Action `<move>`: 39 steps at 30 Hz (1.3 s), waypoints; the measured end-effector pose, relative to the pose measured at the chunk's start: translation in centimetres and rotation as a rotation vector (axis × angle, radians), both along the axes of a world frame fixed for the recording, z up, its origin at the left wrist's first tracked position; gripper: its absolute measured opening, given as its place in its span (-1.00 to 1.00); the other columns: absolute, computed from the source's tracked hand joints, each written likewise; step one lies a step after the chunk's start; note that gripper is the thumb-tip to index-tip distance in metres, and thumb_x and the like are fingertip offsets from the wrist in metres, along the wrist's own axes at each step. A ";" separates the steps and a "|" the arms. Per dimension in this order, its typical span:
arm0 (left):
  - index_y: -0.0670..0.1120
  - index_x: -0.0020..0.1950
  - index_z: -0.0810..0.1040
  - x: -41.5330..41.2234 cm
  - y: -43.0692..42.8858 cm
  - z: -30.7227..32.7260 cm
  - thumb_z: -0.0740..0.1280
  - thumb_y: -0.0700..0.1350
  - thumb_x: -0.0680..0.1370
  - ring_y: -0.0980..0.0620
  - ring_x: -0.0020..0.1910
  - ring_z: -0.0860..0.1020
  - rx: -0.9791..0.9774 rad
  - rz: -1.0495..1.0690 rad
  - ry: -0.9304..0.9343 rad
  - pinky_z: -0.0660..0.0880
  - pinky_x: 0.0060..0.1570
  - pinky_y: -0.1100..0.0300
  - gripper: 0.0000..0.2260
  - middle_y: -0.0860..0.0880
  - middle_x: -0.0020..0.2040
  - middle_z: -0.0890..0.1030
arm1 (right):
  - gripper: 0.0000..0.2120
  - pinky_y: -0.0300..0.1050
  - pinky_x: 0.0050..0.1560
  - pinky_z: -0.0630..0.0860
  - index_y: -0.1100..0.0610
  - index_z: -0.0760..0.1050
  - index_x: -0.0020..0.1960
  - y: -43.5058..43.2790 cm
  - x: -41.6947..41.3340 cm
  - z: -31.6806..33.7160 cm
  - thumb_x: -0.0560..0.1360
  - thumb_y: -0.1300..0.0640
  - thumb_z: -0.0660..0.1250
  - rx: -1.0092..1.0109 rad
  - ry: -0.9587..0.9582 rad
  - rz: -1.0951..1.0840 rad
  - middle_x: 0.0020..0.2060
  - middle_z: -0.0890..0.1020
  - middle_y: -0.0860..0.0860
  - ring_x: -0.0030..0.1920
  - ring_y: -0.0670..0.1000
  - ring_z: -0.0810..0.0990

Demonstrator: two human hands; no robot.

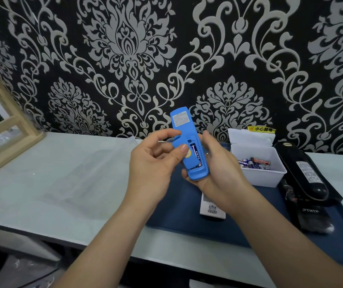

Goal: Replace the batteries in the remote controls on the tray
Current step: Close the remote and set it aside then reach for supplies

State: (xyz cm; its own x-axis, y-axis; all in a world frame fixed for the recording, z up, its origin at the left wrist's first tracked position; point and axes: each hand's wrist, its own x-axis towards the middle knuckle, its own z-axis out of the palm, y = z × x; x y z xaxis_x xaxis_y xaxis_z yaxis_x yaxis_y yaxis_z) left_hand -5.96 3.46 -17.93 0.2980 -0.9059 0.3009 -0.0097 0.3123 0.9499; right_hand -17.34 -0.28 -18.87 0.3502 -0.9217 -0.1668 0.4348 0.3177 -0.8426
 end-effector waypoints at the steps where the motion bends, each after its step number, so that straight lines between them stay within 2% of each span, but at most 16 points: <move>1: -0.08 0.02 0.61 -0.1 -0.1 -0.1 0.44 -0.32 0.44 0.13 -0.34 0.59 -0.007 0.008 -0.012 0.47 -0.34 0.35 -0.78 -0.23 -0.21 0.65 | -0.64 -0.11 -0.24 0.48 0.09 0.63 0.12 0.0 0.1 -0.1 0.64 -0.09 0.14 -0.005 0.005 0.005 -0.05 0.68 0.11 -0.15 0.04 0.57; 5: 0.05 -0.06 0.66 0.1 -0.3 -0.5 0.49 -0.29 0.40 -0.05 -0.18 0.59 -0.030 0.035 -0.075 0.60 -0.10 0.04 -0.75 -0.09 -0.20 0.65 | -0.63 -0.11 -0.24 0.50 0.07 0.59 0.22 -0.1 0.4 -0.5 0.64 -0.11 0.14 -0.010 -0.007 0.010 -0.01 0.68 0.13 -0.16 0.02 0.59; 7: 0.06 -0.05 0.68 0.2 -0.3 -0.6 0.49 -0.28 0.40 -0.11 -0.16 0.59 -0.023 0.033 -0.092 0.60 -0.04 -0.03 -0.75 -0.10 -0.20 0.64 | -0.63 -0.11 -0.26 0.49 0.08 0.59 0.22 -0.1 0.4 -0.5 0.64 -0.10 0.14 -0.016 -0.007 0.005 -0.01 0.67 0.14 -0.16 0.03 0.59; 13: -0.11 0.01 0.65 0.4 -0.3 -0.1 0.43 -0.33 0.44 0.03 -0.24 0.63 0.017 -0.019 0.061 0.58 -0.24 0.23 -0.79 -0.04 -0.29 0.64 | -0.67 -0.16 -0.32 0.46 0.13 0.56 0.25 -0.2 0.4 -0.4 0.68 0.01 0.12 -0.063 -0.022 0.007 -0.08 0.62 0.10 -0.27 -0.03 0.53; 18: -0.08 -0.02 0.65 0.2 -0.3 -0.2 0.44 -0.35 0.42 0.04 -0.28 0.61 -0.002 -0.046 0.014 0.61 -0.22 0.16 -0.78 0.03 -0.34 0.63 | -0.66 -0.18 -0.36 0.45 0.15 0.56 0.24 0.0 0.6 -0.1 0.67 -0.01 0.14 -0.056 -0.032 -0.002 -0.17 0.60 0.10 -0.34 -0.04 0.52; 23: -0.07 -0.02 0.66 0.4 -0.4 -0.3 0.44 -0.33 0.44 0.01 -0.28 0.62 0.038 -0.040 0.030 0.60 -0.22 0.17 -0.79 -0.05 -0.27 0.65 | -0.66 -0.17 -0.32 0.43 0.18 0.52 0.27 0.2 0.6 0.0 0.69 0.04 0.09 -0.092 -0.008 0.002 -0.12 0.57 0.15 -0.31 -0.03 0.49; 24: -0.04 -0.03 0.67 0.5 -0.4 -0.3 0.45 -0.31 0.43 0.03 -0.28 0.61 0.033 -0.019 -0.016 0.60 -0.21 0.17 -0.79 -0.02 -0.27 0.64 | -0.66 -0.15 -0.27 0.46 0.17 0.53 0.27 0.3 0.7 0.0 0.69 0.04 0.08 -0.100 -0.002 0.001 -0.09 0.59 0.18 -0.26 -0.01 0.53; 27: 0.05 0.02 0.66 0.4 -0.5 -0.8 0.50 -0.21 0.42 0.22 -0.26 0.53 -0.057 0.140 -0.366 0.52 -0.18 0.33 -0.76 0.11 -0.18 0.57 | -0.68 0.12 0.08 0.56 0.11 0.52 0.29 0.3 0.8 -0.3 0.69 0.05 0.09 -0.089 -0.028 -0.026 0.11 0.66 0.20 0.04 0.14 0.65; 29: -0.02 0.11 0.66 0.2 -0.5 -1.4 0.47 -0.12 0.45 0.21 -0.21 0.51 -0.165 0.209 -0.538 0.49 -0.16 0.36 -0.77 0.07 -0.10 0.53 | -0.69 0.04 0.11 0.58 0.13 0.49 0.33 0.3 0.8 -0.3 0.68 0.07 0.11 -0.062 -0.089 -0.050 0.15 0.66 0.18 0.13 0.13 0.66; 31: -0.11 0.16 0.64 -0.1 -0.6 -2.2 0.35 -0.04 0.52 0.14 -0.15 0.50 -0.280 0.249 -0.745 0.50 -0.12 0.23 -0.73 0.01 -0.08 0.51 | -0.69 -0.08 0.10 0.61 0.17 0.48 0.33 0.3 0.8 -0.4 0.68 0.10 0.11 -0.071 -0.117 -0.059 0.16 0.65 0.18 0.13 0.07 0.66; 34: -0.12 0.21 0.62 -0.2 -0.9 -2.9 0.21 -0.03 0.58 0.00 -0.10 0.48 -0.351 0.328 -0.995 0.44 -0.11 0.18 -0.69 -0.03 -0.07 0.52 | -0.71 -0.04 0.21 0.55 0.18 0.50 0.28 0.1 0.6 -0.5 0.69 0.13 0.10 -0.167 -0.048 -0.063 0.14 0.65 0.20 0.17 0.09 0.64; 36: -0.07 0.21 0.62 0.0 -0.9 -2.8 0.22 -0.01 0.58 0.01 -0.08 0.48 -0.330 0.313 -0.971 0.42 -0.09 0.23 -0.70 0.00 -0.07 0.52 | -0.73 -0.03 0.21 0.55 0.17 0.51 0.27 0.0 0.5 -0.6 0.68 0.15 0.11 -0.233 -0.009 -0.053 0.13 0.65 0.19 0.18 0.11 0.64; 39: 0.06 0.15 0.64 0.3 -1.0 -2.4 0.37 -0.11 0.53 0.12 -0.04 0.55 -0.167 0.164 -0.626 0.48 -0.04 0.25 -0.79 0.11 -0.04 0.58 | -0.75 -0.12 0.05 0.59 0.17 0.50 0.27 -0.1 0.2 -0.5 0.67 0.22 0.13 -0.321 0.063 -0.045 0.11 0.65 0.20 0.11 0.10 0.67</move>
